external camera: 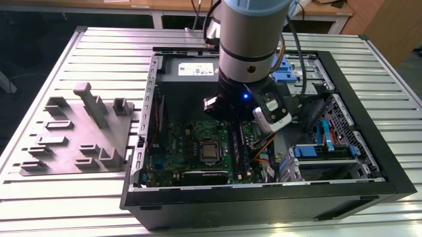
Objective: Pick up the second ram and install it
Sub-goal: 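Insert the second ram into the second slot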
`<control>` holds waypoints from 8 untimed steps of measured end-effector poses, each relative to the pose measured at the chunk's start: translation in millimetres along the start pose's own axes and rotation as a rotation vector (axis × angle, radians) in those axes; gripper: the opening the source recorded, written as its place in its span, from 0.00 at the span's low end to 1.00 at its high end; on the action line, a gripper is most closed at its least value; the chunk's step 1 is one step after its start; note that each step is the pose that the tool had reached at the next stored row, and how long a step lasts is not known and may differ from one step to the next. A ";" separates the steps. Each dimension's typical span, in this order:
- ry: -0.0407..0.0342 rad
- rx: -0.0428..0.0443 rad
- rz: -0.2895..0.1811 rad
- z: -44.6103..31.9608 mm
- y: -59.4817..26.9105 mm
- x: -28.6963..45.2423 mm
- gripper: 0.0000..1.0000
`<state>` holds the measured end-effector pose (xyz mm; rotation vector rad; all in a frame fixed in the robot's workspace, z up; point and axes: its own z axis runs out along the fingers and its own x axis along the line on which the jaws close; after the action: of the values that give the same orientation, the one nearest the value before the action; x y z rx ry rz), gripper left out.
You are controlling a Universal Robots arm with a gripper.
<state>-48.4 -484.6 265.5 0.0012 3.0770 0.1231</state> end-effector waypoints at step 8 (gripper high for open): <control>0.0000 0.0001 0.000 11.1 -0.9 0.7 0.12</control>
<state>-48.4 -484.6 254.3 0.0015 3.0771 0.1229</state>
